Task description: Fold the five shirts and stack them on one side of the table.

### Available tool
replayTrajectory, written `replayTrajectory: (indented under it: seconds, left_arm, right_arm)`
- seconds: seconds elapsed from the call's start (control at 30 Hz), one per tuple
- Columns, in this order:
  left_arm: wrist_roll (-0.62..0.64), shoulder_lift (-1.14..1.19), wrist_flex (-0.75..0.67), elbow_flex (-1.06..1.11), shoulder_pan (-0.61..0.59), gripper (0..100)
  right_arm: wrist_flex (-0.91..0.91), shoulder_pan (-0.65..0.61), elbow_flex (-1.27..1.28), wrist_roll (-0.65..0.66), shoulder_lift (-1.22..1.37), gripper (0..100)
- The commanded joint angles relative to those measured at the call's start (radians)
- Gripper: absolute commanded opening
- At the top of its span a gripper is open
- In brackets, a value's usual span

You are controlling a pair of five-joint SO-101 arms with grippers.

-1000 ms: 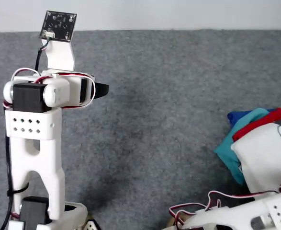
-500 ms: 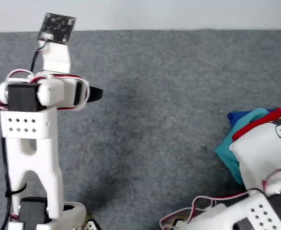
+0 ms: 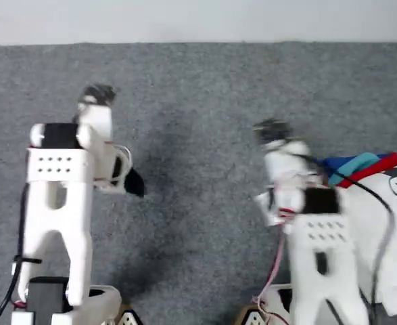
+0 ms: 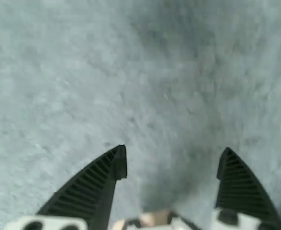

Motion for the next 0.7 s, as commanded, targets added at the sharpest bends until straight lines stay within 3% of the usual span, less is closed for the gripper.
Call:
replayTrajectory:
  seconds: [0.0, 0.33, 0.67]
  left_arm:
    - [-0.008, -0.048, 0.015, 0.088, 0.061, 30]
    - [-0.005, -0.028, -0.008, 0.323, 0.19, 30]
    - [-0.003, 0.13, -0.149, 0.384, 0.195, 30]
  right_arm:
    - [0.01, -0.14, 0.032, 0.072, 0.137, 11.4]
    - [0.01, -0.173, 0.075, 0.08, 0.476, 11.8]
    - [-0.031, -0.168, 0.066, 0.087, 0.825, 11.4]
